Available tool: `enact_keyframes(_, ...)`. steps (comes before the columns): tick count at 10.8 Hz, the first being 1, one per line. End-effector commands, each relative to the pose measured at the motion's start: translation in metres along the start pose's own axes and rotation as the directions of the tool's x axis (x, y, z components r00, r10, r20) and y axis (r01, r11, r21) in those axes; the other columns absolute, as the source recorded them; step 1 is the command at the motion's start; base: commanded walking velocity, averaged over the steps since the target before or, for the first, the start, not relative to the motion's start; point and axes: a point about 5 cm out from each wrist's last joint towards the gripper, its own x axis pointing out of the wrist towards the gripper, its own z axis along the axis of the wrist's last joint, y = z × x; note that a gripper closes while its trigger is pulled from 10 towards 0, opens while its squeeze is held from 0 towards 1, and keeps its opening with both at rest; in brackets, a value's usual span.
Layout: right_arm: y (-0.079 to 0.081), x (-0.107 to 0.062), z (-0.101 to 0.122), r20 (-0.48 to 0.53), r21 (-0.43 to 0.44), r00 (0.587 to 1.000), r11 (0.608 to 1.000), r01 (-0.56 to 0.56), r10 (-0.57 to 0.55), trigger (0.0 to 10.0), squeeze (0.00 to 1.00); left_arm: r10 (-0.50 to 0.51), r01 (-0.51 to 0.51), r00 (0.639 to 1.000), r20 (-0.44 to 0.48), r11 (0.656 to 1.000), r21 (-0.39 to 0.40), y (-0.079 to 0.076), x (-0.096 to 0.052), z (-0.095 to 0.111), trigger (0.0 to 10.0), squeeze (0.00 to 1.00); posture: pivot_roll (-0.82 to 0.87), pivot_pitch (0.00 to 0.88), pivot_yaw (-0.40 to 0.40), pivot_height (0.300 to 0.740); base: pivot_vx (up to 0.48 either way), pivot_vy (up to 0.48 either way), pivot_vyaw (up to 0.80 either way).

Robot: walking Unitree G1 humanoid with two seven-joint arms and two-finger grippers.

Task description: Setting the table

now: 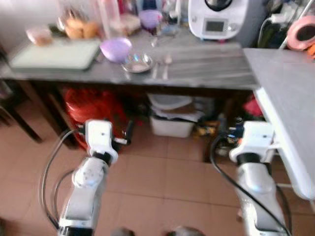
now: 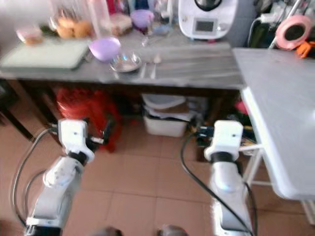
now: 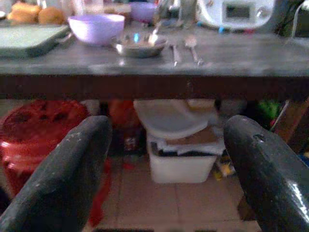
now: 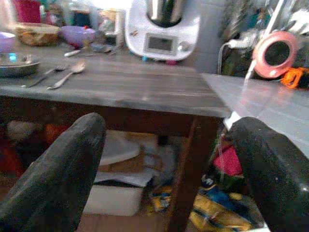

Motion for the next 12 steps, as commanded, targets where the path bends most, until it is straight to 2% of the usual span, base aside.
enact_keyframes(1, 0.0016, 0.0019, 0.0021, 0.008, 0.006, 1.000, 1.000, -0.016, 0.016, 10.0, 0.00, -0.002, 0.001, 1.000, 0.014, 1.000, 0.007, 0.0003, 0.0012, 0.0045, 10.0, 0.00, -0.03, 0.000, 0.027, 0.740, 0.000, -0.480, 0.00)
enact_keyframes(12, 0.0096, 0.0051, 0.0010, 0.007, 0.051, 1.000, 0.999, -0.010, 0.009, 10.0, 0.00, -0.021, 0.020, 1.000, 0.016, 0.999, 0.035, 0.0021, 0.0011, 0.0084, 10.0, 0.00, -0.01, 0.000, 0.043, 0.740, 0.000, -0.472, 0.00)
